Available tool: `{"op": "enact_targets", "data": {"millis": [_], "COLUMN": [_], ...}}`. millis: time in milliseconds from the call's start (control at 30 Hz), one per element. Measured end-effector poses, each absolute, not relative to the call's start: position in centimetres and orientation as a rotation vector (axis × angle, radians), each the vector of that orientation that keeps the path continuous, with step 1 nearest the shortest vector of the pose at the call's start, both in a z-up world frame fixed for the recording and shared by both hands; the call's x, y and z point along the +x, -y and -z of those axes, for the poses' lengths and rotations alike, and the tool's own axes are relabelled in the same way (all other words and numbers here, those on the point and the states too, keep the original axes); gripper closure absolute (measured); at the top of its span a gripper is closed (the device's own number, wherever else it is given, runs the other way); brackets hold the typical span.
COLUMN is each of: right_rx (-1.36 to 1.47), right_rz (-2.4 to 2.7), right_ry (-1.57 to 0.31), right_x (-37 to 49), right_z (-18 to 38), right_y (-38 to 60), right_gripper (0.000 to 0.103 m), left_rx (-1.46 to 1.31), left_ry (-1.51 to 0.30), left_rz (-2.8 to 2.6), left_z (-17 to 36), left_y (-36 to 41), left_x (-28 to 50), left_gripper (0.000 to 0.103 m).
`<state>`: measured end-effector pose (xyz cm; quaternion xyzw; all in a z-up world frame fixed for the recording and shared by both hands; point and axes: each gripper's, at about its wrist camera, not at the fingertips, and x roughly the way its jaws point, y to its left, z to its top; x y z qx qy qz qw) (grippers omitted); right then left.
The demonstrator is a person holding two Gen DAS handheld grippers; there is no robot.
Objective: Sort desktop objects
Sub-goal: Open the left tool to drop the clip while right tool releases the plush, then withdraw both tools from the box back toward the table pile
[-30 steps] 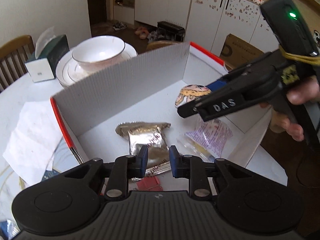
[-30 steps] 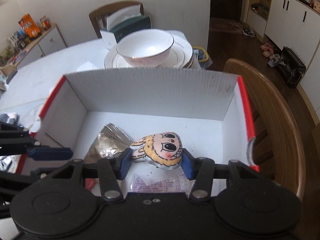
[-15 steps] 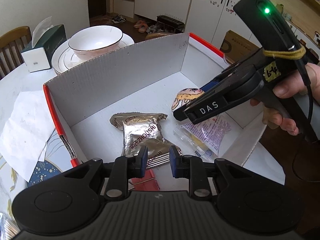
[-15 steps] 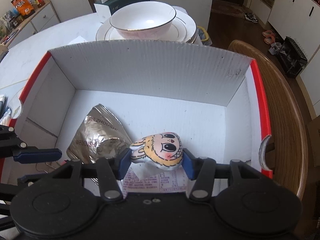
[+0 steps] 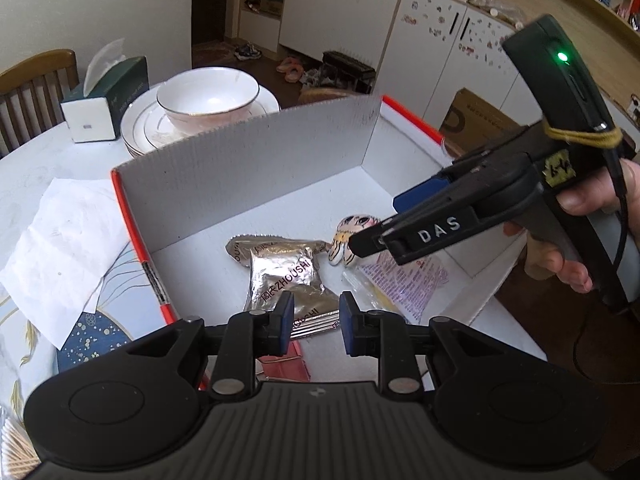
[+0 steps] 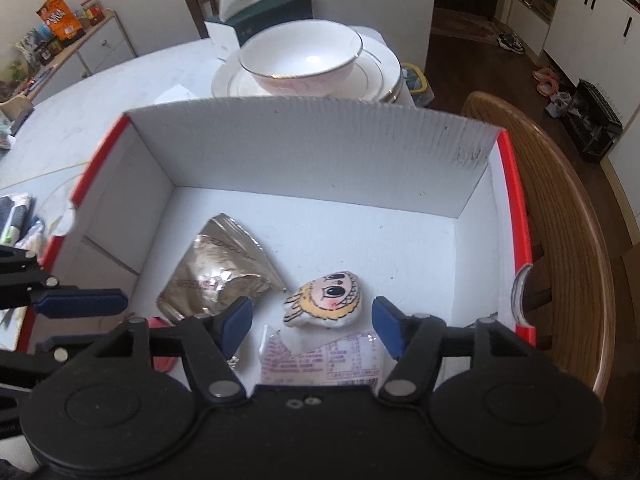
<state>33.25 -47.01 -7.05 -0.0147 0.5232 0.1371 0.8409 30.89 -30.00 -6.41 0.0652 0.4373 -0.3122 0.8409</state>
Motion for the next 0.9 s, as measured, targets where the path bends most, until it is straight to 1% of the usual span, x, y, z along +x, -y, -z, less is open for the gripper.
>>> {"op": "enact_targets", "data": {"millis": [533,600,633,667,700,733,800,833,867,900], "right_rx": [0.021,0.023,0.028,0.034,0.037,0.042,0.053,0.053,0.05,0.045], "right_rz": [-0.365,-0.373,-0.38,-0.388,-0.39,-0.393,-0.406,-0.413,-0.418,-0.424], "right_ry": [-0.903,-0.882,-0.867,-0.853,-0.846,-0.838,-0.831,-0.829,-0.825,-0.82], "right_x": [27.7,27.2,26.9,26.6,26.4,26.1,25.7,25.5,25.3,25.0], "right_z": [0.6,0.3,0.2,0.1,0.0,0.0,0.0,0.1,0.1,0.0], "right_y": [46.2,45.8,45.6,45.3,45.0,44.7,43.8,43.3,42.6,41.9], "right_gripper": [0.037,0.037,0.037,0.037,0.037,0.036,0.036,0.036,0.033,0.032], "left_rx": [0.067,0.063,0.061,0.056,0.048,0.04,0.034,0.034,0.033,0.029], "left_ry": [-0.809,-0.794,-0.787,-0.78,-0.771,-0.765,-0.754,-0.748,-0.742,-0.737], "left_rz": [0.618,0.604,0.599,0.595,0.593,0.592,0.58,0.573,0.564,0.556], "left_z": [2.9,2.6,2.5,2.4,2.2,2.1,1.8,1.7,1.6,1.6], "left_y": [27.1,26.4,26.0,25.6,25.1,24.6,23.5,22.9,22.2,21.5], "left_x": [27.2,26.6,26.4,26.1,25.8,25.5,25.0,24.7,24.4,24.2], "left_gripper": [0.08,0.072,0.063,0.046,0.04,0.037,0.037,0.035,0.03,0.027]}}
